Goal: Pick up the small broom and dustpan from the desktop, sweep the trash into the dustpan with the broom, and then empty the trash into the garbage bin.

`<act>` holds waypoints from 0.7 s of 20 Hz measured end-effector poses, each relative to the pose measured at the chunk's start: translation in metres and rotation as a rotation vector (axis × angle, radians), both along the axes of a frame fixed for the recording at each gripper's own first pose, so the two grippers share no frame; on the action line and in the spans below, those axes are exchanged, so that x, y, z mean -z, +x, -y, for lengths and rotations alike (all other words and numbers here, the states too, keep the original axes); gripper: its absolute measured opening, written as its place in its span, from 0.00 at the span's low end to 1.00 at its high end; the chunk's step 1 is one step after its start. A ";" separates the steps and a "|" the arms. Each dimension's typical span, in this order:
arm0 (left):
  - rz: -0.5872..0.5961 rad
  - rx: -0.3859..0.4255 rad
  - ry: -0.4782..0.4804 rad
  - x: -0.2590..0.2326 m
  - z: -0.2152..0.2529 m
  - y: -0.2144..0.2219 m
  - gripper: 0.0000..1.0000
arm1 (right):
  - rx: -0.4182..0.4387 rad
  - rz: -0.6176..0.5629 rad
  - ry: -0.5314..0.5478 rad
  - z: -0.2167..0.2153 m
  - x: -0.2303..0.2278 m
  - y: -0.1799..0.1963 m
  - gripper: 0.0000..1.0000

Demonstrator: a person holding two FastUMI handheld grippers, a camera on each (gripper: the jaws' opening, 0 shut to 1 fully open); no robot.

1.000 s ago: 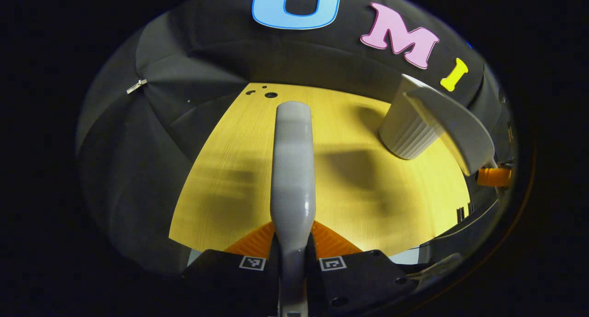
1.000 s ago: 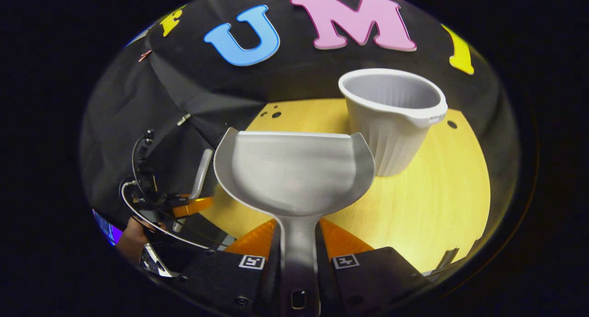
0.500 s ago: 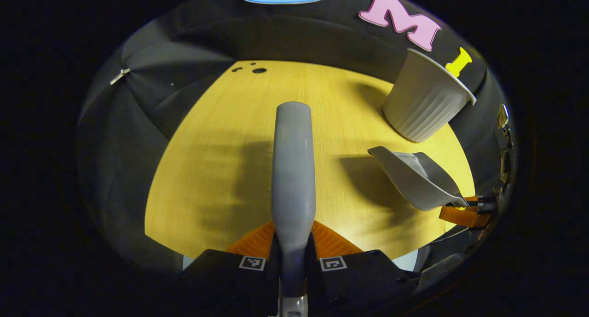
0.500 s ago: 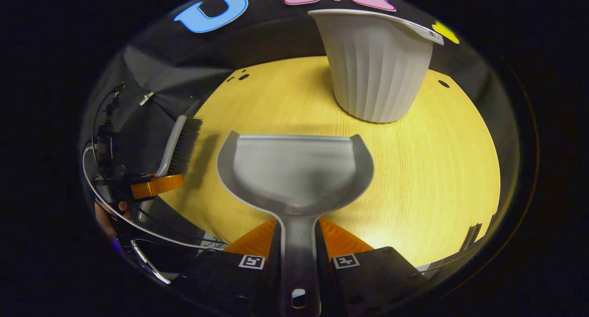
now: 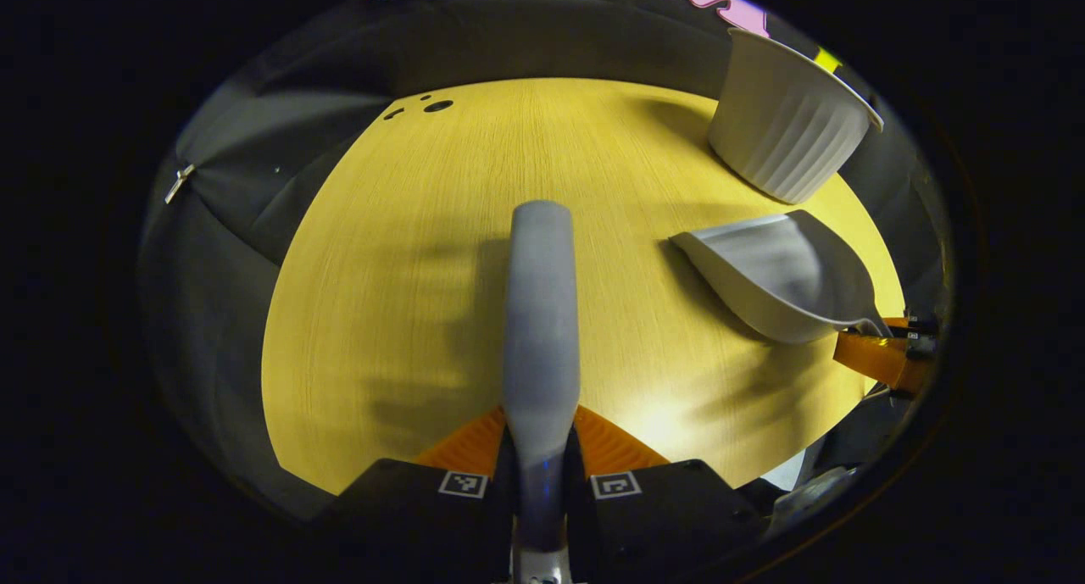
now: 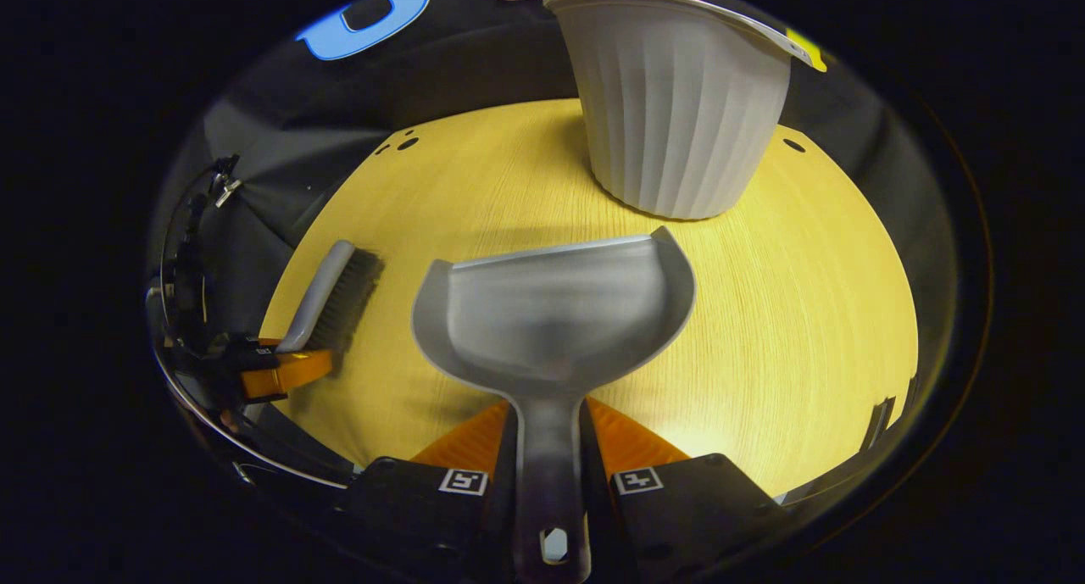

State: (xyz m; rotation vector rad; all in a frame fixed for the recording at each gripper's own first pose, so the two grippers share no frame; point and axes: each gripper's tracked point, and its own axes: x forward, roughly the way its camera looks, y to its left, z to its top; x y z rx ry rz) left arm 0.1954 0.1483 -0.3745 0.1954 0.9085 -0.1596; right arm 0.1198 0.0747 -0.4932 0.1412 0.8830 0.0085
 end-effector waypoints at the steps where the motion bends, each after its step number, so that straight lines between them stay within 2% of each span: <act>1: 0.001 0.002 0.008 -0.001 0.002 -0.001 0.30 | -0.003 -0.005 -0.002 -0.001 0.002 -0.001 0.39; 2: 0.001 0.003 0.013 0.000 0.003 -0.001 0.34 | -0.017 -0.022 -0.003 -0.003 0.006 -0.006 0.40; 5: 0.011 -0.002 0.026 -0.002 0.003 0.003 0.32 | -0.031 -0.016 0.018 -0.007 0.007 -0.006 0.40; 6: 0.017 -0.001 0.026 -0.004 0.004 0.002 0.33 | -0.033 -0.012 0.031 -0.008 0.003 -0.006 0.43; 7: 0.022 0.001 0.018 -0.007 0.007 0.001 0.33 | -0.037 -0.006 0.040 -0.009 -0.002 -0.006 0.53; 8: 0.027 0.001 0.007 -0.012 0.009 -0.004 0.43 | -0.042 0.002 0.045 -0.009 -0.007 -0.006 0.58; 9: 0.031 -0.001 -0.004 -0.018 0.010 -0.008 0.54 | -0.048 0.010 0.047 -0.010 -0.011 -0.007 0.83; 10: 0.042 0.001 -0.013 -0.025 0.011 -0.012 0.73 | -0.054 0.019 0.049 -0.010 -0.017 -0.007 0.70; 11: 0.056 0.004 -0.018 -0.032 0.012 -0.017 0.79 | -0.060 0.030 0.056 -0.011 -0.023 -0.009 0.99; 14: 0.135 0.020 -0.010 -0.059 0.015 -0.030 0.97 | -0.067 0.076 0.065 -0.012 -0.050 -0.016 0.99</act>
